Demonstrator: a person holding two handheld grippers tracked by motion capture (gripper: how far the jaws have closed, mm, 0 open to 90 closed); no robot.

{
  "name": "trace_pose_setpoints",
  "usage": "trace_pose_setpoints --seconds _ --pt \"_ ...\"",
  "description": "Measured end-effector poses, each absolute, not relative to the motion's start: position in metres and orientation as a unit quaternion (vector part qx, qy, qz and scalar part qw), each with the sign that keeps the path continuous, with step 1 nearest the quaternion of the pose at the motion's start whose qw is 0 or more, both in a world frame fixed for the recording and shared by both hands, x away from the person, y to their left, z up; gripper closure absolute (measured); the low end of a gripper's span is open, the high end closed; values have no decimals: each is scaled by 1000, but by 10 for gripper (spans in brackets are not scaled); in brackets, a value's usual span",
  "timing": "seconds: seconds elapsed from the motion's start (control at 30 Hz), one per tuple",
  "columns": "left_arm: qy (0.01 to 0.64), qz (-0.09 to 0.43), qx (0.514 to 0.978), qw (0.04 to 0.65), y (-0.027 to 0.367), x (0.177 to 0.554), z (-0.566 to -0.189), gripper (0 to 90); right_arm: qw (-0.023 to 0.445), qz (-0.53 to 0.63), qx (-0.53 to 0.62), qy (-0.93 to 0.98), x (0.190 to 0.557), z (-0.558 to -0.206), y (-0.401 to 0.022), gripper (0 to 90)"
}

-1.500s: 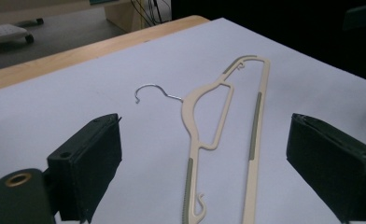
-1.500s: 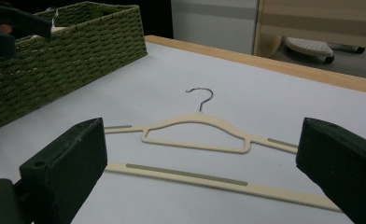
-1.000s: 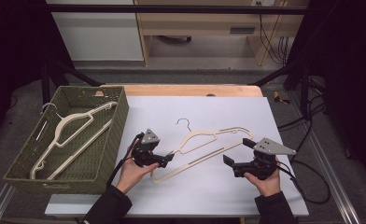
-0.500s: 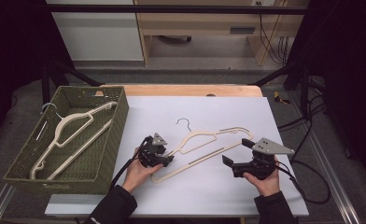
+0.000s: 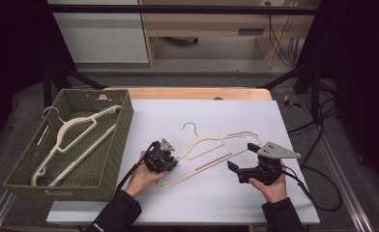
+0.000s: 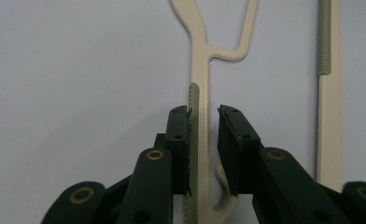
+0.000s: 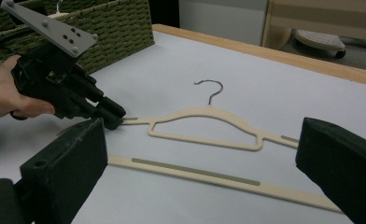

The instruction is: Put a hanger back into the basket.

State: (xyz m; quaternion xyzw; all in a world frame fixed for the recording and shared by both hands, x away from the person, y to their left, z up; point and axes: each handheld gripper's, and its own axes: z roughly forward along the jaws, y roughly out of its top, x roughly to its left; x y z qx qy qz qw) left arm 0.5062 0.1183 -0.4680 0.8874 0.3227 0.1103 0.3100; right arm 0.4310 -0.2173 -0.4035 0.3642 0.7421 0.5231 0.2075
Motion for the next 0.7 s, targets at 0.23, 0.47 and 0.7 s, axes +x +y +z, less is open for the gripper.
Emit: trace_pose_setpoints --seconds 0.23,0.47,0.7 --pt "317 118 891 302 115 505 -467 771 197 518 360 750 440 -407 -206 29" --pt "318 128 890 299 113 502 -466 793 190 515 361 754 451 -407 -195 34" --pt "318 144 886 304 112 491 -458 794 182 514 353 760 465 -408 -176 45"
